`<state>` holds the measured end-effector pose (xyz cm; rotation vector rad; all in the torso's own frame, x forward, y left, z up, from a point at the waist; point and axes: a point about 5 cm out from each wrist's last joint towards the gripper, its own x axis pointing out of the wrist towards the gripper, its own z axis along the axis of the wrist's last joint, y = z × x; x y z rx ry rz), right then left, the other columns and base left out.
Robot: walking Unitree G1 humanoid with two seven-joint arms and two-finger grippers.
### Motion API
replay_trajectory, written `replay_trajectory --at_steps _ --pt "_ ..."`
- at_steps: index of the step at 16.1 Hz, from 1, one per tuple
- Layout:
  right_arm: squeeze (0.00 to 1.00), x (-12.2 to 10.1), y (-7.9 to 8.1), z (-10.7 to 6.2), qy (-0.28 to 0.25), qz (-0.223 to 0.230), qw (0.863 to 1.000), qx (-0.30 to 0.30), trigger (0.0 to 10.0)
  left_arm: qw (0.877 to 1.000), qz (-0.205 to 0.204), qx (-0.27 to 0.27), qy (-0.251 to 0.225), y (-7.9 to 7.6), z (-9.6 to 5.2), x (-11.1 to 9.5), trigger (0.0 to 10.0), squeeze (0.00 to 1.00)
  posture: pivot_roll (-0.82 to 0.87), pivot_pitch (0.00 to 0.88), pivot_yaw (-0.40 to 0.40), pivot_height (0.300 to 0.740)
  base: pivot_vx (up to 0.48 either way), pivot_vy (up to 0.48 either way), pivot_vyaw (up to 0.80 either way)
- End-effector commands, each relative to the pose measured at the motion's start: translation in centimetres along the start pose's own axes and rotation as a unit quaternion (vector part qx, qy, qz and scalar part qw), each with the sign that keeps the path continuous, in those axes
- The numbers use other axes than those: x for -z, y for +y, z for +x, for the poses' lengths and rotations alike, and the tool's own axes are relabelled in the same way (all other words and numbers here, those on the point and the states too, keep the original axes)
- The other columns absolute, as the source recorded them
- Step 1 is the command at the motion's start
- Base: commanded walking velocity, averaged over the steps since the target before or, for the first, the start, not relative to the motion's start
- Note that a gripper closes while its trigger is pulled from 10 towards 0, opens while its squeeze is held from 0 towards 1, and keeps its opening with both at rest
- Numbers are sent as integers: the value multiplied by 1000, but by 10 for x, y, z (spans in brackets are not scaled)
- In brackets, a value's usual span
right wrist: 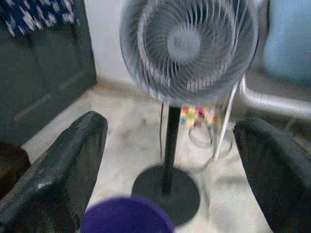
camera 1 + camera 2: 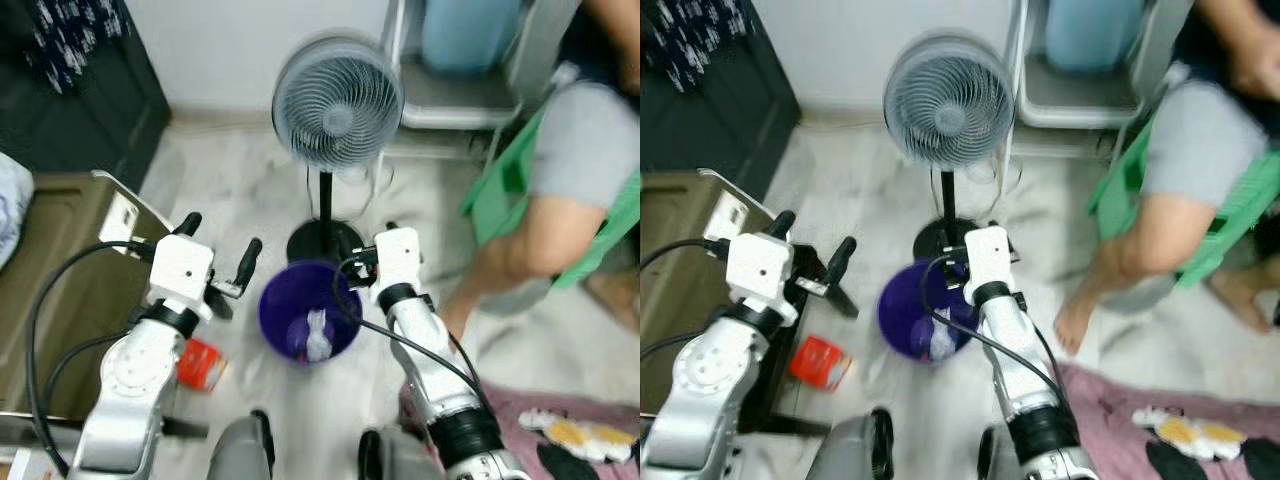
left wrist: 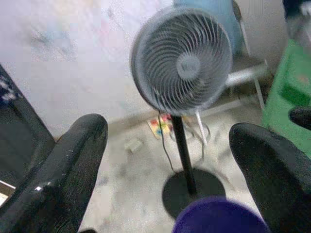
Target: Clean up the room
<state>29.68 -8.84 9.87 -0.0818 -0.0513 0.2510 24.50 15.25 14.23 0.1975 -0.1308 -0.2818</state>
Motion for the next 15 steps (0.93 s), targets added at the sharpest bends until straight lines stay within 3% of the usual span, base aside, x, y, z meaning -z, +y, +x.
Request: replay_trajectory --at_steps 1,3,6,7,8,9,11,12,15 --pt "1000 -4 -4 -5 -6 -8 1000 -3 10000 1000 2 -6 4 -5 0 5 10000 0 39 0 24 740 0 0 0" --pt "1000 -11 -19 -20 -17 -17 1000 18 10000 1000 0 -19 -5 -8 4 6 10000 0 27 0 16 740 0 0 0" --pt "1000 -18 -33 -36 -22 -22 998 46 10000 999 6 -52 -8 0 10 9 10000 0 20 0 14 740 0 0 0" --pt "894 -20 -38 -44 -18 -21 998 58 10000 997 14 -79 1 5 15 14 10000 0 18 0 19 740 0 0 0" --pt "690 -21 -38 -43 -18 -20 998 58 10000 996 16 -83 2 5 16 16 10000 0 18 0 20 740 0 0 0" --pt "0 -22 -39 -40 -18 -17 998 63 10000 996 19 -87 3 5 17 17 10000 0 20 0 18 740 0 0 0" --pt "0 -23 -42 -32 -17 -5 997 73 10000 996 28 -90 2 4 20 18 10000 0 27 0 12 740 0 0 0" --pt "0 -30 -42 -22 -28 -24 997 63 10000 996 22 -92 -3 5 21 18 10000 0 32 0 2 740 0 0 563" --pt "0 -35 -44 -12 -30 -16 998 60 10000 995 18 -98 -8 5 24 21 10000 0 45 0 -15 740 0 0 800"
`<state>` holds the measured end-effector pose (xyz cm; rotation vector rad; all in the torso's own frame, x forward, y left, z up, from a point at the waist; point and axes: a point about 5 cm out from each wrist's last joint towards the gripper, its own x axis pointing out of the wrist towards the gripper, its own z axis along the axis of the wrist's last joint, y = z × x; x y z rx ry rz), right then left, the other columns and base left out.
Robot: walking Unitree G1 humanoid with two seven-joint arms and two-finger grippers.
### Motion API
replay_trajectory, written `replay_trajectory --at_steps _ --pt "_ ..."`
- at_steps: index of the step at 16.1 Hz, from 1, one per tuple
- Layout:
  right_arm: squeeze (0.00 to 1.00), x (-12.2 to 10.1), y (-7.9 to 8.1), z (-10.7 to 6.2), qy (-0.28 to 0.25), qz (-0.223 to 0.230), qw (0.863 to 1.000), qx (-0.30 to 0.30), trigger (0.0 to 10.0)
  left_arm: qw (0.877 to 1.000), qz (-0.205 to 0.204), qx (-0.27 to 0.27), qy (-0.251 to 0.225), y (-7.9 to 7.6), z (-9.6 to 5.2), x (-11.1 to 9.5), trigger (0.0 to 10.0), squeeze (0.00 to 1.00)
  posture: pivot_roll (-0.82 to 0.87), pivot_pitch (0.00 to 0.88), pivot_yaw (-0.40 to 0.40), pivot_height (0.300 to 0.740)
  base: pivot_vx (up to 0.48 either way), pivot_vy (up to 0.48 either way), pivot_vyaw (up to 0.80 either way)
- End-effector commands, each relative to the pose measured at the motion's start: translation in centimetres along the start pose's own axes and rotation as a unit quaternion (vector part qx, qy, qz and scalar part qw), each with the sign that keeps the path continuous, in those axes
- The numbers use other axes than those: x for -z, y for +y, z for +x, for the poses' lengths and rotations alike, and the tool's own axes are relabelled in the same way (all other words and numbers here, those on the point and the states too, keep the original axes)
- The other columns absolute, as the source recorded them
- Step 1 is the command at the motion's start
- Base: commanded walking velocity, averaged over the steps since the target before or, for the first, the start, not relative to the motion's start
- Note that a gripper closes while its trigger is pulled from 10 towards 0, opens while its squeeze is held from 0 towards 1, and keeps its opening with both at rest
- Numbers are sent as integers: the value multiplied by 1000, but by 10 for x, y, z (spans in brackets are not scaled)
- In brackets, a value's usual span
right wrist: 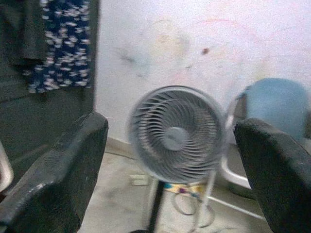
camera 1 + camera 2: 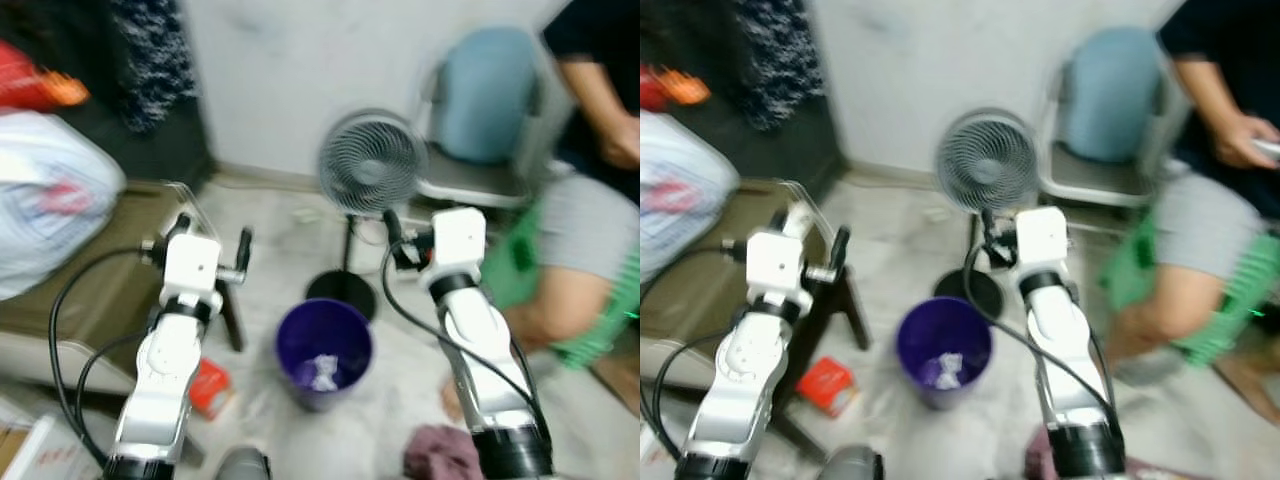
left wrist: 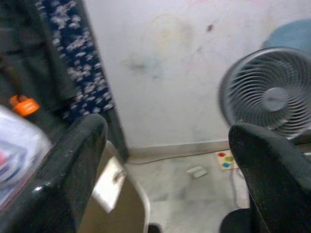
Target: Clean up the room
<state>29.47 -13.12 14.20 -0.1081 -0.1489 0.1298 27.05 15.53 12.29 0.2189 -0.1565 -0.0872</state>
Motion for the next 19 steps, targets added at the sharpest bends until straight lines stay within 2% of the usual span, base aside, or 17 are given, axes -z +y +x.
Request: replay_trajectory --at_steps 1,5,7,9,10,13,16,18,19 --pt "0 3 -2 3 12 10 1000 4 10000 1000 2 -3 -9 -1 3 -2 10000 0 48 0 -14 740 0 0 0" --pt "0 8 -4 8 25 25 999 28 10000 1000 2 -8 -14 0 6 -2 10000 0 43 0 -6 740 0 0 0" --pt "0 6 2 12 35 64 997 36 10000 999 -4 -39 -16 5 9 0 10000 0 19 0 7 740 0 0 0" --pt "0 2 7 13 23 58 998 20 10000 998 -12 -53 -13 6 10 2 10000 0 25 0 6 740 0 0 0" --pt "0 -1 11 13 13 37 999 5 10000 998 -20 -55 -12 5 11 2 10000 0 28 0 5 740 0 0 0" --pt "0 -1 19 20 9 32 999 -9 10000 998 0 -55 -21 7 13 1 10000 0 52 0 -27 740 0 0 800" --pt "0 -6 24 26 -1 34 999 -26 10000 996 20 -91 -15 17 10 7 10000 0 45 0 -42 740 0 0 800" --pt "0 -4 23 25 0 34 999 -25 10000 996 21 -90 -10 14 5 9 10000 0 45 0 -40 740 0 0 800" --pt "0 -4 23 24 0 37 999 -24 10000 995 37 -94 -7 12 2 9 10000 0 43 0 -36 740 0 0 800"
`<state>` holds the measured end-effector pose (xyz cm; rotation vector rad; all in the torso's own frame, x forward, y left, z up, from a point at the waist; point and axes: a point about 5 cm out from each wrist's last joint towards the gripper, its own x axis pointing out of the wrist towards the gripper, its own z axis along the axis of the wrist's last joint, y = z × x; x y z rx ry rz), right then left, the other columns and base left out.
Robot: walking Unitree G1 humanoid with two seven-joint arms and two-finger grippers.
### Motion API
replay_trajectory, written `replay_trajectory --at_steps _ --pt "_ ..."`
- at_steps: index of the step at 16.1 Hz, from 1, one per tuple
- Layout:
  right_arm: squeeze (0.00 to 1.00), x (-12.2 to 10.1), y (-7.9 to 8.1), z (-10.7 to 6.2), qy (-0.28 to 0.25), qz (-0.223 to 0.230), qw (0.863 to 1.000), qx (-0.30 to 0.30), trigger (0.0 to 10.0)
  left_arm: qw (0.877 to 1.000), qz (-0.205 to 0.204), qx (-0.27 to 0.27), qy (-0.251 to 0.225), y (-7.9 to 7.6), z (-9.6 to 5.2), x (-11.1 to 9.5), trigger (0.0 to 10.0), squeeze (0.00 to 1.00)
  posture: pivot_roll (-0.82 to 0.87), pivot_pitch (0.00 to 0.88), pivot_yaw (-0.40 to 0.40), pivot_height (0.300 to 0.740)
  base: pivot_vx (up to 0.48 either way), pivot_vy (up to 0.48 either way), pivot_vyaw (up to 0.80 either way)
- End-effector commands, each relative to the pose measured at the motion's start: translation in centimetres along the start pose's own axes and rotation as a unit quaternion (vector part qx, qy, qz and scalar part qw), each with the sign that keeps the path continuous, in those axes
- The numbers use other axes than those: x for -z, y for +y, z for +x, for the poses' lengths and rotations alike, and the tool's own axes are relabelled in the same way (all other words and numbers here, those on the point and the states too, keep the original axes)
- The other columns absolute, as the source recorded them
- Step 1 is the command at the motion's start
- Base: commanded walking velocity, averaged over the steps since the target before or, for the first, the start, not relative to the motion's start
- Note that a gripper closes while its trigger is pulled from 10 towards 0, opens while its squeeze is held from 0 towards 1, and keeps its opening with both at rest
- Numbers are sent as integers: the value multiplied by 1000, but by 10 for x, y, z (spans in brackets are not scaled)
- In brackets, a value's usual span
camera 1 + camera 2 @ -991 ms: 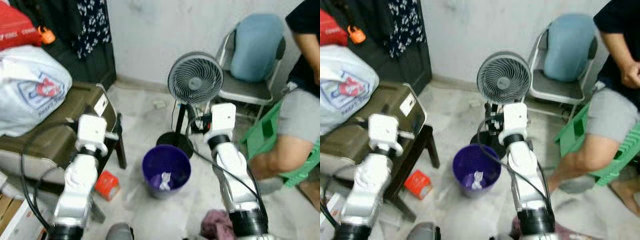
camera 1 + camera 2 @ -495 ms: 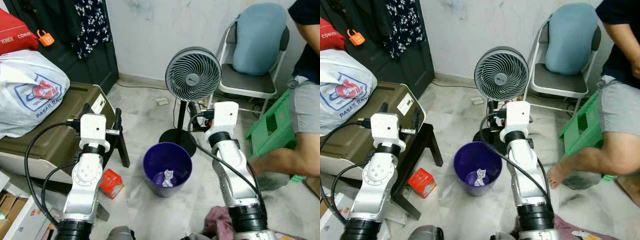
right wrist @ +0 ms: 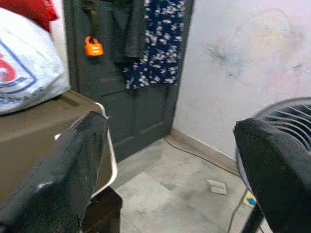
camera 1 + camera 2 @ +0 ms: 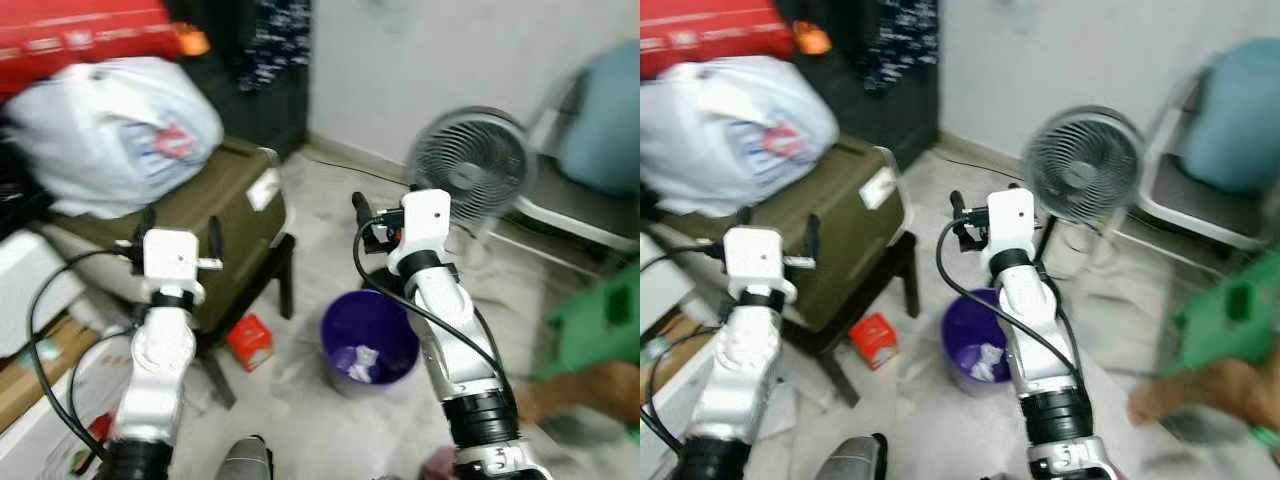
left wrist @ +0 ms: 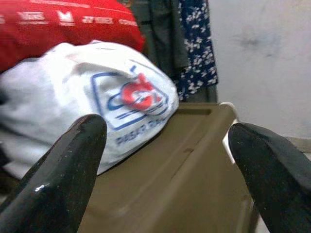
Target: Clean up the room
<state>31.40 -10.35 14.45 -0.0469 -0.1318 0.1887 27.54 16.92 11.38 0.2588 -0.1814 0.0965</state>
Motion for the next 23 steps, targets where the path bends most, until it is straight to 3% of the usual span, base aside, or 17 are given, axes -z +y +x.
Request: replay_trajectory --at_steps 1,3,5,7,8,10,12,16,17,19,23 --pt "0 -2 -1 1 -6 4 1000 3 10000 1000 13 -6 -4 1 0 -3 10000 0 43 0 -36 740 0 0 800" --pt "0 -2 2 -1 -6 7 1000 1 10000 1000 -8 20 5 -1 -3 -1 10000 0 41 0 -31 740 0 0 800" --pt "0 -3 5 -3 -11 3 1000 -7 10000 997 -59 58 -13 -7 -8 -7 10000 0 40 0 -27 740 0 0 800" --pt "0 -2 5 -5 -9 4 1000 -6 10000 996 -63 60 -15 -9 -10 -9 10000 0 38 0 -22 740 0 0 800" --pt "0 1 4 -8 -6 4 1000 -2 10000 991 -101 81 -15 -14 -12 -9 10000 0 33 0 -20 740 0 0 800" --pt "0 17 -1 -20 14 -5 1000 11 10000 992 -114 61 6 -13 -13 -1 10000 0 34 0 -26 740 0 0 800" --pt "0 24 -1 -27 23 -12 1000 11 10000 991 -121 54 2 -10 -11 -2 10000 0 35 0 -29 740 0 0 800" --pt "0 29 -28 -43 37 -43 998 38 10000 995 -92 35 1 13 -21 -2 10000 0 59 0 -37 740 0 0 781" --pt "0 35 -38 -46 58 -19 996 70 10000 998 -51 -5 27 22 -23 4 10000 0 63 0 -34 740 0 0 0" --pt "0 39 -45 -44 76 -14 991 105 10000 998 -55 15 31 18 -20 5 10000 0 62 0 -33 740 0 0 0" --pt "0 32 -35 -33 60 -42 994 86 10000 995 -84 60 12 2 -14 -4 10000 0 64 0 -43 740 0 0 0"
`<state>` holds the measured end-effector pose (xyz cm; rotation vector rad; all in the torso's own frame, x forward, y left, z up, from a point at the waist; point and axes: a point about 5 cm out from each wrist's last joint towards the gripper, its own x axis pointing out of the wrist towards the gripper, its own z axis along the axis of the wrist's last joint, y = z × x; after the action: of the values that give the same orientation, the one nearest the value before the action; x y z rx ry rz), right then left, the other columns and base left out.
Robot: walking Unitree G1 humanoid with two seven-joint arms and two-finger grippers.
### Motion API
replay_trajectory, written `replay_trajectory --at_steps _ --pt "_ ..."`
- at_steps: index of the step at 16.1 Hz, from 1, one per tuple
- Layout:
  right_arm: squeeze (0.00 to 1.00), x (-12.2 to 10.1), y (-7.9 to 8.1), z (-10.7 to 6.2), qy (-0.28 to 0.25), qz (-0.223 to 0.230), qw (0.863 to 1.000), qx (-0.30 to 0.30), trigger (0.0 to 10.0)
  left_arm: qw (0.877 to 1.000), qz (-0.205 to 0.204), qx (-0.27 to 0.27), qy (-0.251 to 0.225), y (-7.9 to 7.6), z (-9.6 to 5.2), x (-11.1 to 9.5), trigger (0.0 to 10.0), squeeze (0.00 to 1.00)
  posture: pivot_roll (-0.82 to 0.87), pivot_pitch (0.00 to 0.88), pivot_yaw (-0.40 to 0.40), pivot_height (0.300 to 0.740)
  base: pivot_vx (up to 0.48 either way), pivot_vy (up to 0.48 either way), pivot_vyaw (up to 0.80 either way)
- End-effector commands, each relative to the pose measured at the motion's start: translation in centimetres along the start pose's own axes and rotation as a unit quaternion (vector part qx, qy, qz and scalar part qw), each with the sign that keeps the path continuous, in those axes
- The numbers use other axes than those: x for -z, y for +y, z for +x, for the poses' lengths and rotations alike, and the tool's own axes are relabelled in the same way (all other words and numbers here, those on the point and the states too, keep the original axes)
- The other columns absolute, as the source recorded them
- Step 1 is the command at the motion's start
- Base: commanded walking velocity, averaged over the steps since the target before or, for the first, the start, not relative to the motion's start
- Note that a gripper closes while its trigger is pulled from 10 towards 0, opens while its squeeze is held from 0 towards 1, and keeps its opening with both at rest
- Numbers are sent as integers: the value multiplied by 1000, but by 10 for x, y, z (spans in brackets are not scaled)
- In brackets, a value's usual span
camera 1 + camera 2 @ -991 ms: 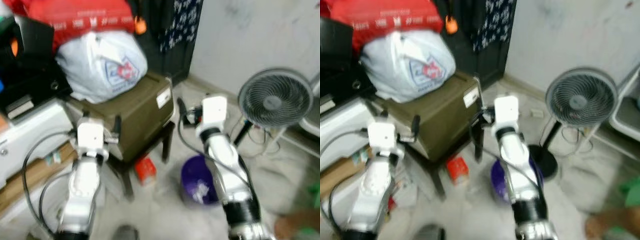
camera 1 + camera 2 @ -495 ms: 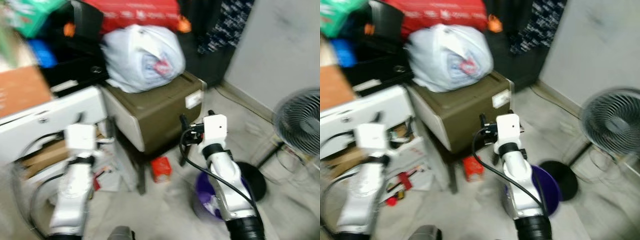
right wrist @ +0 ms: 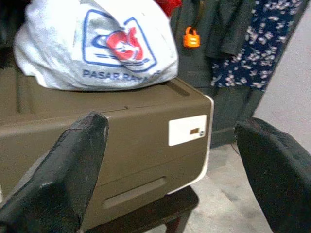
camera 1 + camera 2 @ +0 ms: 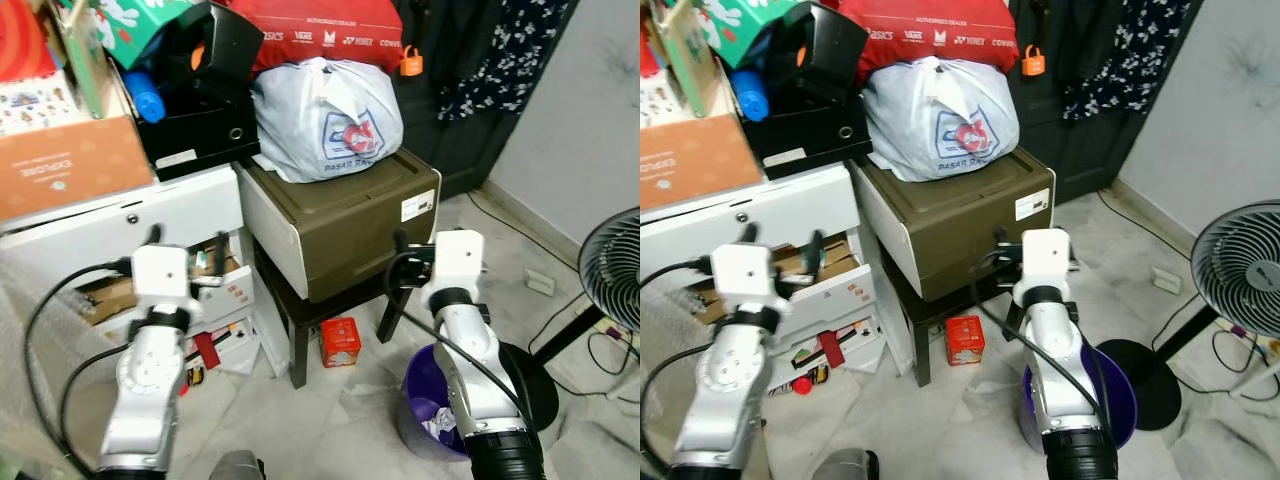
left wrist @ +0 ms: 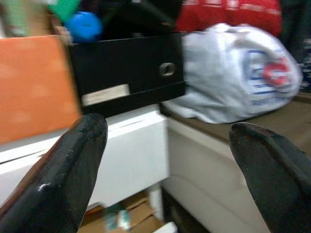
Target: Clean up the room
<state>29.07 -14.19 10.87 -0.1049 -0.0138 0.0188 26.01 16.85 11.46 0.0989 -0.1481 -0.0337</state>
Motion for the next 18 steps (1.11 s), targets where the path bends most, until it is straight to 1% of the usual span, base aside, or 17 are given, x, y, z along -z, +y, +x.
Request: replay_trajectory --at_steps 1,2,3,4,6,7,8,10,12,13,14,15,16,18 --pt "0 -3 0 1 -3 21 1000 -14 10000 1000 -8 8 -2 -3 0 -2 10000 0 64 0 -43 740 0 0 0" --pt "0 -1 -1 0 1 29 1000 -9 10000 1000 -10 13 -1 -5 -2 -2 10000 0 68 0 -49 740 0 0 0" --pt "0 0 -3 0 6 49 999 -1 10000 1000 -11 19 -1 -7 -3 -2 10000 0 69 0 -46 740 274 0 0" --pt "0 1 -5 0 10 45 999 7 10000 1000 -9 27 -2 -8 -4 -3 10000 0 68 0 -43 740 289 0 0" --pt "0 4 -4 1 21 54 998 19 10000 999 -11 30 -3 -9 -2 -4 10000 0 66 0 -38 740 356 0 0" --pt "0 3 -1 1 19 50 998 15 10000 999 -12 32 -4 -8 -1 -4 10000 0 66 0 -37 740 360 0 0" --pt "0 2 0 0 18 61 998 12 10000 999 -13 33 -4 -8 0 -5 10000 0 66 0 -37 740 356 0 0" --pt "0 3 1 1 34 71 997 11 10000 999 -14 34 -3 -8 -1 -5 10000 0 65 0 -38 740 358 0 0" --pt "0 2 1 2 28 58 998 5 10000 999 -14 36 -2 -9 -3 -5 10000 0 66 0 -39 740 358 0 0" --pt "0 0 5 2 27 37 999 -8 10000 999 -13 35 -2 -9 -3 -5 10000 0 67 0 -40 740 259 0 0" --pt "0 -2 9 3 17 -9 1000 -13 10000 999 -11 31 0 -9 -3 -4 10000 0 69 0 -42 740 0 0 0" --pt "0 -3 14 2 14 7 999 -29 10000 1000 -12 29 0 -8 -3 -4 10000 0 69 0 -43 740 0 0 0" --pt "0 -6 13 3 18 29 999 -10 10000 1000 -11 27 -3 -7 -3 -4 10000 0 69 0 -43 740 0 0 0" --pt "0 -10 11 4 22 28 999 3 10000 1000 -14 27 -4 -7 -3 -5 10000 0 63 0 -44 740 0 0 0"
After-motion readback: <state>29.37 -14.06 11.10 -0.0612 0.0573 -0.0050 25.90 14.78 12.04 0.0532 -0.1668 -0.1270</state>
